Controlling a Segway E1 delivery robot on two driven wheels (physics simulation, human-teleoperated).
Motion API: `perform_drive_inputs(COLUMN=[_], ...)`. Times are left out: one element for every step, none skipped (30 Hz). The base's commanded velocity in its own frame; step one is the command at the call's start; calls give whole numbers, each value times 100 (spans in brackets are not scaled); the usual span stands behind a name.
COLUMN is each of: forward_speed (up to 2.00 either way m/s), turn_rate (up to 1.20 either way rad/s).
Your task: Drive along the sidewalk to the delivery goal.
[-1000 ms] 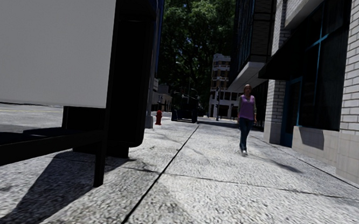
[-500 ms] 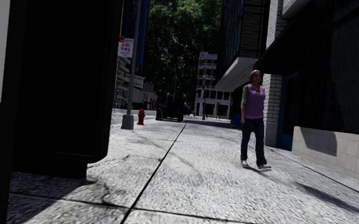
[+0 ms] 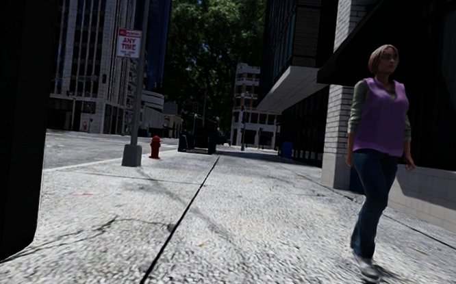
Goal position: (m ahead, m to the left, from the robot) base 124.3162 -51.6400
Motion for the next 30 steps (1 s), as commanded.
perform_drive_inputs(forward_speed=[196,196,196,196,196,196,196,196,196,196,196,196,196,196,196,196,196,196,196,196,196,196,196,196,196,196,196,196,196,196], turn_rate=[-27,-27,-27,-27,-27,-27,-27,-27,-27,-27,-27,-27,-27,-27,-27,-27,-27,-27,-27,-27,-10,0,0,0,0,0,0,0,0,0])
